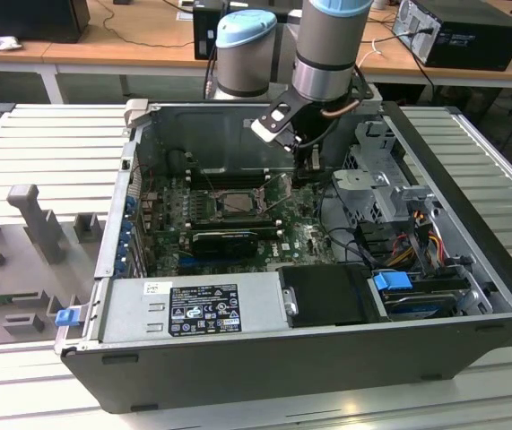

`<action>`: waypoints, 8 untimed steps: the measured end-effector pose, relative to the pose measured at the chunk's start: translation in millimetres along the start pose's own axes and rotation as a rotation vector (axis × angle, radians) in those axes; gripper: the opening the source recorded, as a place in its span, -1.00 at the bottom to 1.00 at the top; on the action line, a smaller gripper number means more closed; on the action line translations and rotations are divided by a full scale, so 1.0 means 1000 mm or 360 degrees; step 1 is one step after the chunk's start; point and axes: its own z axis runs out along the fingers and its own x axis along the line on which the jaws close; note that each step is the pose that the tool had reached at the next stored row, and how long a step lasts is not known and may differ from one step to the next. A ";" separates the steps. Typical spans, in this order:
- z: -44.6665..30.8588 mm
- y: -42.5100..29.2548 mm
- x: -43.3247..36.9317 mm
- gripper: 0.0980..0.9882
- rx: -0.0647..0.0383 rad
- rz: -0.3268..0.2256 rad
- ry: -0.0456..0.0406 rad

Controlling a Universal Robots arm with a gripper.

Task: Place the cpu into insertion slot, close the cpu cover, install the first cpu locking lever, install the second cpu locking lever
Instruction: 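Close the cpu cover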

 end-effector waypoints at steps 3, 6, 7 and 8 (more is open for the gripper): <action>0.0001 -0.0020 0.0000 -0.98 0.0000 0.0000 0.0000; 0.0001 -0.0049 -0.0001 -0.98 0.0000 0.0000 0.0000; 0.0001 -0.0061 -0.0001 -0.98 0.0000 0.0000 0.0000; 0.0000 -0.0067 -0.0001 -0.98 0.0000 0.0000 0.0000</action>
